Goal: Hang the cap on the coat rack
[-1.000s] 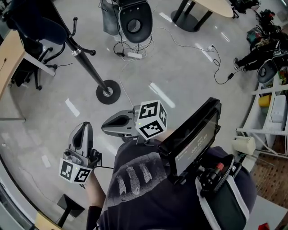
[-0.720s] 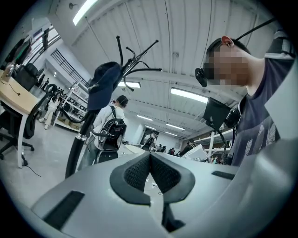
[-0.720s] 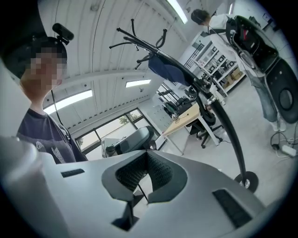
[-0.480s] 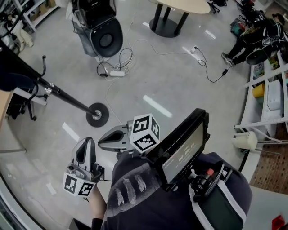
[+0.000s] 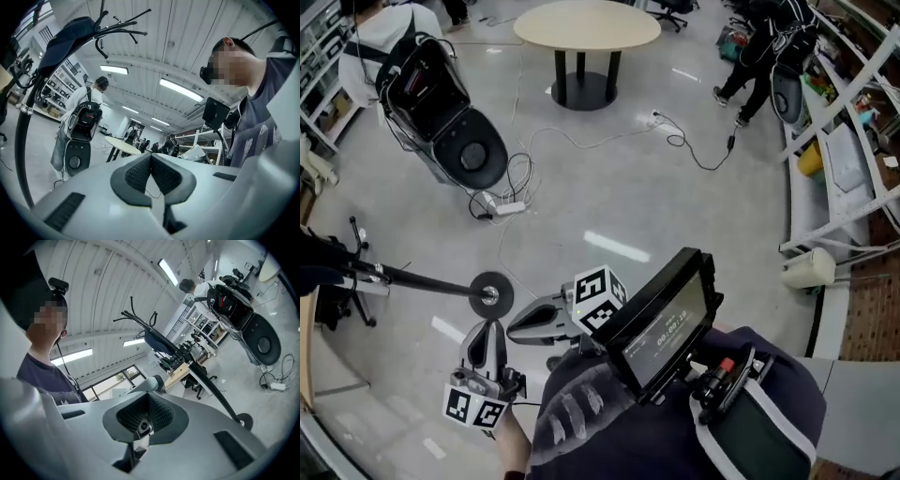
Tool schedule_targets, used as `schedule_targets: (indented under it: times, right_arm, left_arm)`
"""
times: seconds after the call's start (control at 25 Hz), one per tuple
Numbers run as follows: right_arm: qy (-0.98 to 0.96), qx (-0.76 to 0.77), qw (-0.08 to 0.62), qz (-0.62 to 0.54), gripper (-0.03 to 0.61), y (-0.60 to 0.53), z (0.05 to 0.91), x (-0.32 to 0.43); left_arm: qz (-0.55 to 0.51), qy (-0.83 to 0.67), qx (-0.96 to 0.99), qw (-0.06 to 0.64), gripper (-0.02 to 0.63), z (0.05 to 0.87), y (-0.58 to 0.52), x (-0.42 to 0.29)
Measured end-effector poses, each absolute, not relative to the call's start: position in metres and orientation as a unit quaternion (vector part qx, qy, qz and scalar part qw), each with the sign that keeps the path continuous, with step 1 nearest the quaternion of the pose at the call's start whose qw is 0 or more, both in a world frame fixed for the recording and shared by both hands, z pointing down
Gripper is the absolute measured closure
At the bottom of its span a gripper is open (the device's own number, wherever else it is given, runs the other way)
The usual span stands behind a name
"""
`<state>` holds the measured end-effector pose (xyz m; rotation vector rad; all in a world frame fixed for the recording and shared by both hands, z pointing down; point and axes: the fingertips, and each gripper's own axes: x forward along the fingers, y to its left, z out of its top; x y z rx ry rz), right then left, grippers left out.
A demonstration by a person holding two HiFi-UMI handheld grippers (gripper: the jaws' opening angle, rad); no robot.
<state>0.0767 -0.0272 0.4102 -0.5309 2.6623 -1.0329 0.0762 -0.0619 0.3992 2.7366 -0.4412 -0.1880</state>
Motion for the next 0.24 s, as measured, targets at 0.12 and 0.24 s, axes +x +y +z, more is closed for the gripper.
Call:
schedule_targets:
  times: [0.12, 0.24]
  right_arm:
    - [0.916, -0.186, 0.109, -0.338, 0.574, -0.017, 0.383, 0.098]
    - [0.918, -0.182, 0.106, -0.337, 0.574, -0.007, 0.369, 0.106]
  left_arm:
    - [-0.065, -0.152, 0.972, 0.167, 0.607, 0.373, -0.051, 0.097]
    - [-0.057, -0.161, 0.970, 0.171, 0.607, 0.362, -0.041, 0.103]
